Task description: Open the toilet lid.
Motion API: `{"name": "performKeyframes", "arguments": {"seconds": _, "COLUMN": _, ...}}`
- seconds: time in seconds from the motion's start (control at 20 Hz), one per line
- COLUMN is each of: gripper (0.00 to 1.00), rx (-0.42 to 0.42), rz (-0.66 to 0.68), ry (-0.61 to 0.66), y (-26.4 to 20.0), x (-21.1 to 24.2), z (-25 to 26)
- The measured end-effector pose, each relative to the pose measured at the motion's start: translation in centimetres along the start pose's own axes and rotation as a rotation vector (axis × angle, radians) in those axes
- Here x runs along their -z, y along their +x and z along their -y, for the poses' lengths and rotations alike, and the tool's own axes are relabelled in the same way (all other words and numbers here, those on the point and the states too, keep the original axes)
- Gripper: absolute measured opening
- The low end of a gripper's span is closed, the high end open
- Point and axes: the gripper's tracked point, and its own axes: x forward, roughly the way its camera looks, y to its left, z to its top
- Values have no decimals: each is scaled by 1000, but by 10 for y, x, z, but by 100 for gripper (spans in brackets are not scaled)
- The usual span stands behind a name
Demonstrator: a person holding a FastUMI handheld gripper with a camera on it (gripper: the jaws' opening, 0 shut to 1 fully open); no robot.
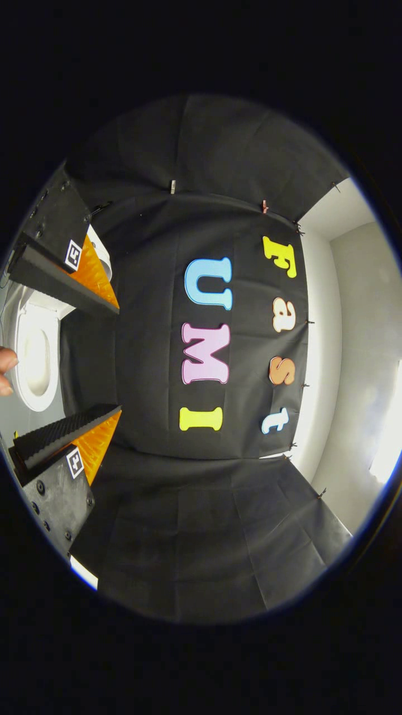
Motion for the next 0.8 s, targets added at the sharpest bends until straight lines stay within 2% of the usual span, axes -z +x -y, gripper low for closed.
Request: {"name": "performKeyframes", "arguments": {"seconds": 0.8, "gripper": 98, "rx": -5, "rz": -6, "ry": -7, "y": 2, "x": 1, "z": -2}}
